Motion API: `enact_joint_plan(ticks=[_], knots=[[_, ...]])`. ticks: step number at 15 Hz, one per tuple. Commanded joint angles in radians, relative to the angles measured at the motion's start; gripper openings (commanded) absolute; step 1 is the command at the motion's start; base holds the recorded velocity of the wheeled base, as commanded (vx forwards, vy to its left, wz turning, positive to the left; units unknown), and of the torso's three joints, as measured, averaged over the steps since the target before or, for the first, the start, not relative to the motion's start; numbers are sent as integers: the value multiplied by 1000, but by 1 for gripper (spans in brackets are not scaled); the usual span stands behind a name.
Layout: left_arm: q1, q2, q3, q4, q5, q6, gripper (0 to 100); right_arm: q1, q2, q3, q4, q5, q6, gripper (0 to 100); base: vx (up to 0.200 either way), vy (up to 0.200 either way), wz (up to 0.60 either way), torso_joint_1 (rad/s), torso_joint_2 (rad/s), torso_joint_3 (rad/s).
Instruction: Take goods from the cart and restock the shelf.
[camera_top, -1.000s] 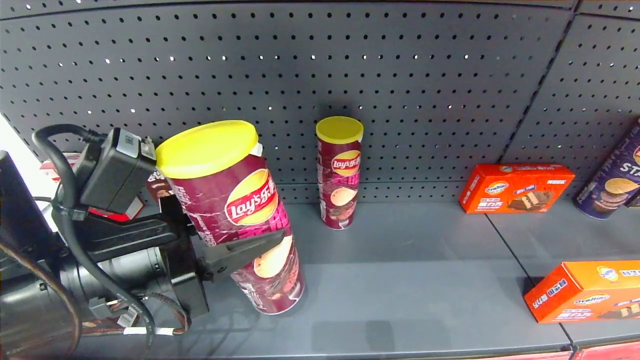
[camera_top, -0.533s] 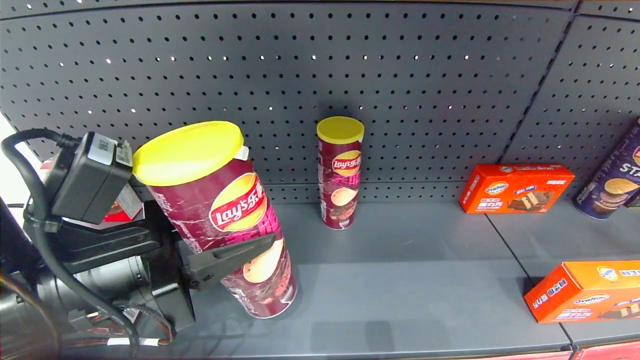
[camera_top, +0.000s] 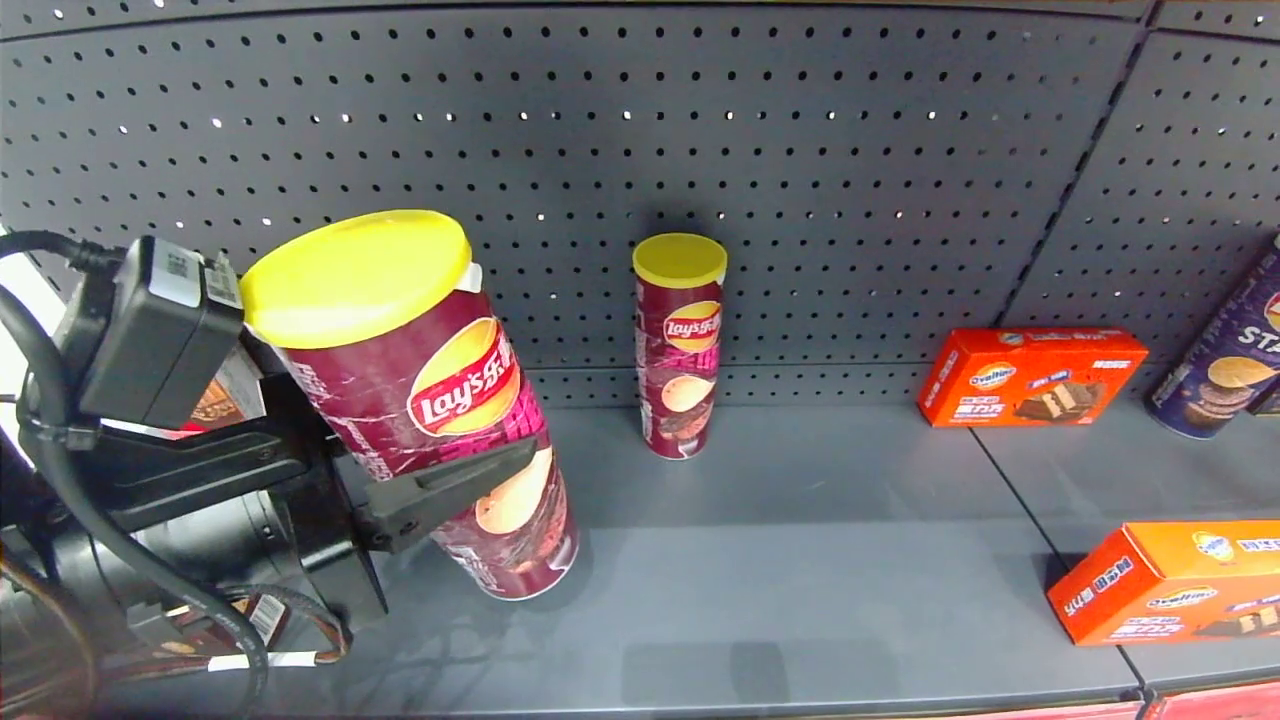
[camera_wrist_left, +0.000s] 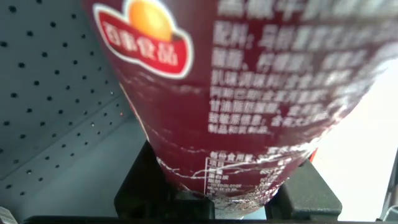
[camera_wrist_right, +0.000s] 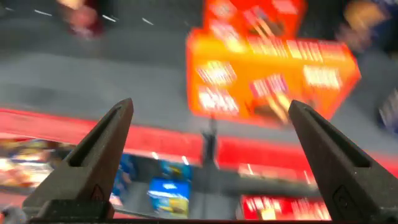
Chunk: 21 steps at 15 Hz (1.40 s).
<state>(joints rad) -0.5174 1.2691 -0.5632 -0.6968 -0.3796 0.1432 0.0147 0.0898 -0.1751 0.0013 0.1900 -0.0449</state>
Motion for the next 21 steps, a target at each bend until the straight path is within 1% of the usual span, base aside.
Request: enact_joint_plan(ticks=[1, 2, 3, 4, 5, 6, 7, 8, 10, 12, 14, 15, 17, 20, 21], knots=[[4, 7, 5, 0, 2, -1, 0, 73, 255, -121, -26, 151, -47, 100, 0, 0, 0, 0, 0, 0], [5, 6, 14, 0, 8, -1, 0, 88, 281, -124, -30, 160, -49, 100, 0, 0, 0, 0, 0, 0], [5, 7, 16, 0, 10, -4, 0, 125, 320, -132, -44, 181, -49, 100, 0, 0, 0, 0, 0, 0], [8, 7, 25, 0, 8, -7, 0, 192, 375, -144, -83, 215, -52, 100, 0, 0, 0, 0, 0, 0], [14, 6, 31, 0, 2, -11, 0, 237, 416, -165, -104, 220, -61, 100, 0, 0, 0, 0, 0, 0], [14, 6, 31, 0, 2, -11, 0, 237, 416, -165, -104, 220, -61, 100, 0, 0, 0, 0, 0, 0], [16, 3, 39, -1, -2, -24, 0, 297, 485, -205, -112, 213, -82, 100, 0, 0, 0, 0, 0, 0], [20, 1, 45, -3, -19, -42, 0, 323, 553, -251, -113, 213, -89, 100, 0, 0, 0, 0, 0, 0], [34, -1, 63, -4, -33, -48, 0, 340, 677, -328, -115, 218, -107, 100, 0, 0, 0, 0, 0, 0], [34, -1, 69, -6, -33, -48, 0, 370, 740, -359, -116, 213, -132, 100, 0, 0, 0, 0, 0, 0], [40, -1, 65, -7, -35, -51, 0, 407, 880, -388, -187, 217, -138, 100, 0, 0, 0, 0, 0, 0], [40, -1, 66, -6, -42, -53, 0, 419, 936, -388, -254, 218, -133, 100, 0, 0, 0, 0, 0, 0], [40, -2, 69, -6, -47, -53, 0, 419, 1010, -411, -299, 218, -132, 100, 0, 0, 0, 0, 0, 0], [40, -2, 69, -6, -48, -76, 0, 423, 1096, -488, -302, 213, -133, 100, 0, 0, 0, 0, 0, 0], [40, -2, 68, -6, -48, -76, 0, 421, 1124, -503, -311, 213, -133, 100, 0, 0, 0, 0, 0, 0]])
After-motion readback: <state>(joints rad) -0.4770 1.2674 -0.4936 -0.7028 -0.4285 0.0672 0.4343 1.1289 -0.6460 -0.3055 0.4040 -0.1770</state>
